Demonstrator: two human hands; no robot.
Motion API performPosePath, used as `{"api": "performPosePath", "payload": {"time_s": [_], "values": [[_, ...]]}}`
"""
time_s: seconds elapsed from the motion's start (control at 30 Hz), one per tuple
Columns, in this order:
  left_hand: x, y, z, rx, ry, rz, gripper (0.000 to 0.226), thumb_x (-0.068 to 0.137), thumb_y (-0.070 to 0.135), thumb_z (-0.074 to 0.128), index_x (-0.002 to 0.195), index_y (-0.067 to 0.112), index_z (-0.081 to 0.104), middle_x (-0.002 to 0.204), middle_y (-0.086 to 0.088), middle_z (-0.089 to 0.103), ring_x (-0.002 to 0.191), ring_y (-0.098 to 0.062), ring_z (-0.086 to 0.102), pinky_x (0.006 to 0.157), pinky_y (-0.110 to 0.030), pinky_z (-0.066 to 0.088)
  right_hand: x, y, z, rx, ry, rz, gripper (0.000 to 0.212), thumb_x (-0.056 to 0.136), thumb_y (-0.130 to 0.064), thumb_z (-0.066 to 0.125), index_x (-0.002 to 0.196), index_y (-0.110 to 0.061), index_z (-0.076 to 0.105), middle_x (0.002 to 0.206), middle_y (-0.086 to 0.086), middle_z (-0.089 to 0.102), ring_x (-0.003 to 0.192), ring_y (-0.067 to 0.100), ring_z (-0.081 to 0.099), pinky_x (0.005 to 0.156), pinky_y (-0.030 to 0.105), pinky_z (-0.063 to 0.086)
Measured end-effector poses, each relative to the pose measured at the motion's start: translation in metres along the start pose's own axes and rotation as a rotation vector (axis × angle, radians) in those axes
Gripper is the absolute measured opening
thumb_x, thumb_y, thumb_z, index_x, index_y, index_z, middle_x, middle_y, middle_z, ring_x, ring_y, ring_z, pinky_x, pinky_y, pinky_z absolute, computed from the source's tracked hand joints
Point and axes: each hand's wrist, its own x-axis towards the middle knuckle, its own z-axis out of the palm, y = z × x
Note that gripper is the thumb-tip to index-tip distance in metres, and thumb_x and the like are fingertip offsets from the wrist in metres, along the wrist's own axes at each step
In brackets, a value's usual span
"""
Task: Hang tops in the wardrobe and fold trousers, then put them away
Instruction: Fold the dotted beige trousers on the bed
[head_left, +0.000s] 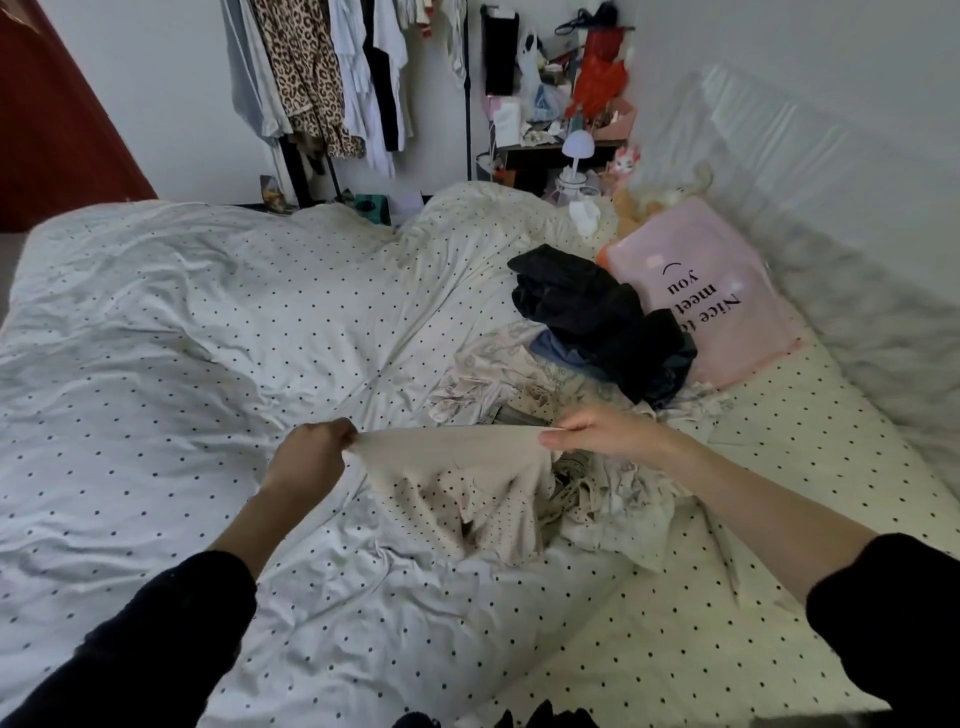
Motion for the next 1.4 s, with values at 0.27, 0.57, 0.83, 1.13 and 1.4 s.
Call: {"api": "performPosePath", "payload": {"time_s": [0.27,0.57,0.83,1.13,1.4], "values": [[0.012,0.004,-0.021,-0.309,0.165,-0.064,0.025,0.086,-0.01,0.044,0.085,0.008,0.061,0.059,-0.002,0.065,0.058,-0.016,0.06,0.055,-0.02,0.04,0.001,0.014,-0.008,-0.74,-0.053,0.174,0.051,0.091,-0.053,0.051,0.055,-0.019,0.036,0.06,-0.004,0.038,0.063,0.015,0.043,0.068,0.032,0.033],[0.029,0.025,-0.037,0.062,0.09,0.153,0.025,0.085,-0.006,0.047,0.1,0.006,0.063,0.093,-0.013,0.066,0.081,-0.036,0.063,0.063,-0.035,0.045,0.004,-0.027,-0.073,-0.618,0.517,0.082,0.045,0.091,-0.031,0.057,0.056,-0.011,0.037,0.058,0.002,0.042,0.063,0.022,0.045,0.06,0.032,0.032],[0.07,0.086,-0.109,0.166,0.209,0.359,0.027,0.095,0.015,0.043,0.114,0.01,0.062,0.098,-0.01,0.064,0.085,-0.033,0.062,0.069,-0.038,0.05,-0.006,-0.11,-0.153,-0.504,0.896,-0.015,0.026,0.089,-0.023,0.061,0.086,0.002,0.067,0.096,0.017,0.063,0.097,0.031,0.058,0.082,0.038,0.047],[0.136,0.134,-0.231,0.076,0.509,0.163,0.015,0.093,0.011,0.051,0.09,0.004,0.064,0.093,-0.01,0.057,0.084,-0.033,0.061,0.063,-0.037,0.043,-0.05,-0.199,-0.244,-0.751,1.134,-0.034,0.025,0.093,-0.019,0.052,0.098,0.0,0.066,0.105,0.019,0.064,0.102,0.034,0.058,0.083,0.035,0.042],[0.169,0.177,-0.4,-0.241,0.857,0.084,0.017,0.087,0.008,0.056,0.087,0.001,0.071,0.087,-0.02,0.069,0.08,-0.035,0.062,0.066,-0.033,0.044,-0.108,-0.272,-0.321,-0.498,1.442,-0.185,0.022,0.089,-0.011,0.052,0.086,0.008,0.064,0.095,0.026,0.063,0.097,0.036,0.057,0.068,0.028,0.033]]}}
